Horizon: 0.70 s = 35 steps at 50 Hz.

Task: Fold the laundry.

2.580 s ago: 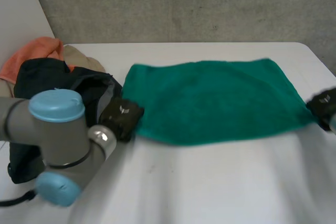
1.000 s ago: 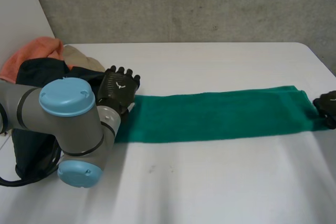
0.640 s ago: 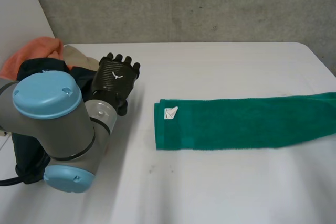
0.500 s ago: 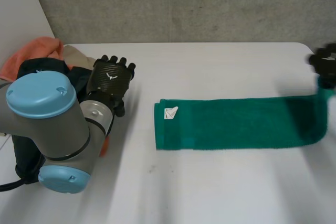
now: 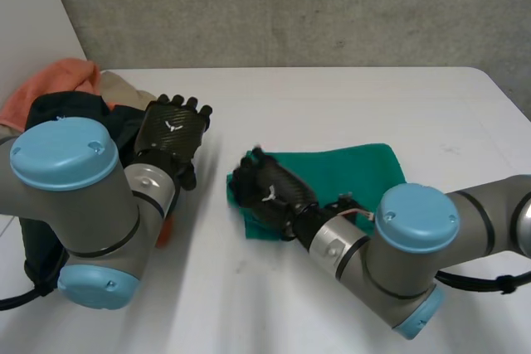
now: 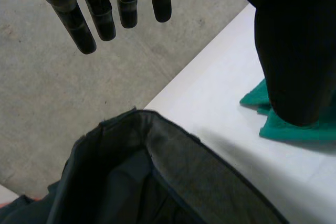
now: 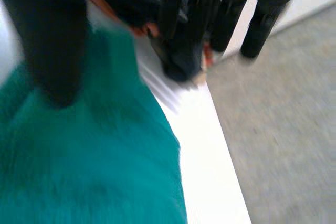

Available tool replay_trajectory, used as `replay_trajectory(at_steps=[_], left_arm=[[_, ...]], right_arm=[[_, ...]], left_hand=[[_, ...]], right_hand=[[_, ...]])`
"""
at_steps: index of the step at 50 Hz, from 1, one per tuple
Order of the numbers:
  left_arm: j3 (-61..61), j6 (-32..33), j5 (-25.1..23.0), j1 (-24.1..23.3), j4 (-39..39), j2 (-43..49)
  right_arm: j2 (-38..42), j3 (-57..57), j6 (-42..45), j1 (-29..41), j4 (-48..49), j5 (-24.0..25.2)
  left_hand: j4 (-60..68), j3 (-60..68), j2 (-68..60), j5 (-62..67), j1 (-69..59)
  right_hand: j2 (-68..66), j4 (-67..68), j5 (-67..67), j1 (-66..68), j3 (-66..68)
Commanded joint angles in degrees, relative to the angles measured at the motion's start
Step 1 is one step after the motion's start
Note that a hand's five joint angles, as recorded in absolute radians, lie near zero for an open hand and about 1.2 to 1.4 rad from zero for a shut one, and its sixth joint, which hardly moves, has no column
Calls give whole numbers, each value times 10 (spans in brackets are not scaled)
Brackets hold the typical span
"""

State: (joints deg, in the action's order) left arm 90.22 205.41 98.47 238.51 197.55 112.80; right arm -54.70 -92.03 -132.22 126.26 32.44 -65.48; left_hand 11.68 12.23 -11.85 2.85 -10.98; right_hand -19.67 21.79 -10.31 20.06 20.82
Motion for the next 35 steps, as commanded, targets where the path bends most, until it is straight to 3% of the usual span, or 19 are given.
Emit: replay_trajectory(at_steps=[1, 6, 10, 14, 15, 16, 20, 23, 28, 32, 35], left_arm=[[-19, 1, -2, -22, 1, 1], [-25, 0, -2, -31, 2, 2], [-31, 0, -2, -46, 2, 12], [-31, 0, -2, -49, 2, 21], [-31, 0, -2, -50, 2, 22], [-31, 0, -2, -50, 2, 22], [-27, 0, -2, -50, 1, 21], [-21, 0, -2, -50, 1, 14], [-9, 0, -3, -48, 1, -2], [-4, -1, -2, -45, 1, -8], [0, -1, 1, -37, 1, -9]], right_arm=[[-124, -53, -96, -101, -61, -86], [-146, -77, -146, -174, -153, -69], [-139, -95, -134, -226, -204, -67], [-103, -102, -82, -269, -192, -75], [-94, -99, -56, -276, -189, -76], [-92, -97, -46, -276, -189, -79], [-93, -87, 4, -276, -179, -123], [-102, -74, 24, -253, -131, -175], [-123, -44, 24, -156, -100, -164], [-118, -33, 21, -88, -84, -102], [-95, -41, 23, -35, -57, -22]], left_hand=[[-17, -22, 19, -28, 10], [-17, -22, 19, -28, 10], [-17, -22, 19, -28, 10], [-17, -22, 19, -28, 10], [-17, -22, 19, -28, 10], [-17, -22, 19, -28, 10], [-17, -22, 19, -28, 10], [-17, -22, 19, -28, 10], [-17, -22, 19, -28, 10], [-17, -22, 19, -28, 10], [-17, -22, 19, -28, 10]], right_hand=[[97, -118, 103, -101, -108], [97, -118, 103, -101, -108], [96, -117, 102, -100, -108], [-242, 220, -235, 238, 230], [-489, 468, -482, 485, 477], [-586, 565, -580, 582, 575], [-603, 582, -597, 599, 592], [-603, 582, -597, 599, 592], [-603, 582, -597, 599, 592], [-603, 582, -597, 599, 592], [-603, 582, -597, 599, 592]])
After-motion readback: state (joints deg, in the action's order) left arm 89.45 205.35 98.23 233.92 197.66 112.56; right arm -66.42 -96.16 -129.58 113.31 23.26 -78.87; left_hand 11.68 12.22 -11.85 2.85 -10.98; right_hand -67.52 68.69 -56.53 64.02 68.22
